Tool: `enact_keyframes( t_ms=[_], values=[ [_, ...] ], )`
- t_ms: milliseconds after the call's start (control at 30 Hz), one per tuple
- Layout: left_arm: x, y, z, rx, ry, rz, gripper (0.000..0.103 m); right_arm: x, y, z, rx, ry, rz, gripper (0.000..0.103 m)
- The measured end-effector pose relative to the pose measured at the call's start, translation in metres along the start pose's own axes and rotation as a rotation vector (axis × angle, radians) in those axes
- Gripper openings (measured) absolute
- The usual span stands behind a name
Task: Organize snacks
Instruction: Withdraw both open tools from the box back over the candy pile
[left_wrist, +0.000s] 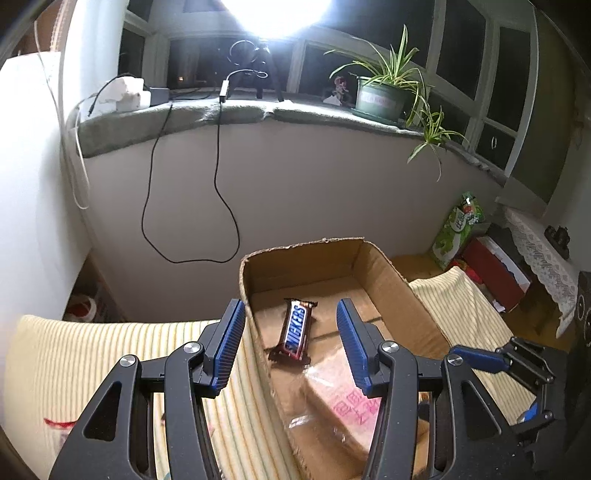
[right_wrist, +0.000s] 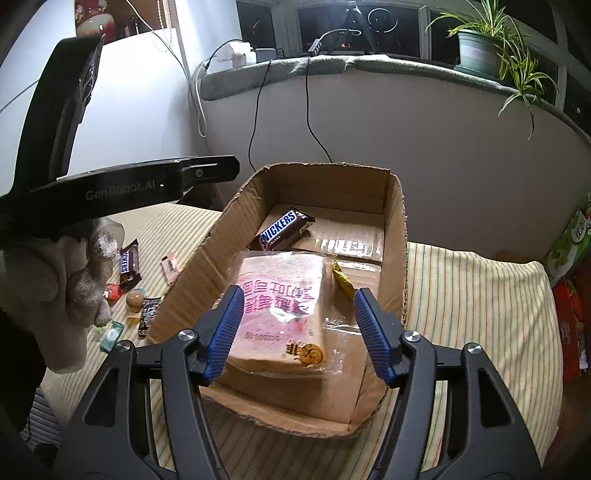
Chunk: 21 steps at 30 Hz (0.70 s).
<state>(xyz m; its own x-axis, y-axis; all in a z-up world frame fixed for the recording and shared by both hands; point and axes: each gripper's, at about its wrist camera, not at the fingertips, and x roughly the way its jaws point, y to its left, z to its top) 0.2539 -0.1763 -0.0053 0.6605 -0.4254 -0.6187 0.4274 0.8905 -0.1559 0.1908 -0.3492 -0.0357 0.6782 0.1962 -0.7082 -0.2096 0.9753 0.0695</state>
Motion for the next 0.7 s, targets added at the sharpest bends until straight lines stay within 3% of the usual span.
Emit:
enact_keyframes(
  t_ms=[267,400,700],
  values=[
    [-0.039,0.015,-0.021,-0.011,-0.007,0.017,0.052,-0.017,0.02,-0.003,-0.018,-0.024,0.037,0.067],
    [-0.068,0.034,-0.037,-0.041,-0.027,0.053,0.053,-0.027,0.035,-0.007,-0.039,-0.051,0.079,0.074],
    [-0.12,0.078,-0.082,-0.125,-0.046,0.143,0.053,-0.032,0.081,-0.019,-0.106,-0.046,0.178,0.075]
  ],
)
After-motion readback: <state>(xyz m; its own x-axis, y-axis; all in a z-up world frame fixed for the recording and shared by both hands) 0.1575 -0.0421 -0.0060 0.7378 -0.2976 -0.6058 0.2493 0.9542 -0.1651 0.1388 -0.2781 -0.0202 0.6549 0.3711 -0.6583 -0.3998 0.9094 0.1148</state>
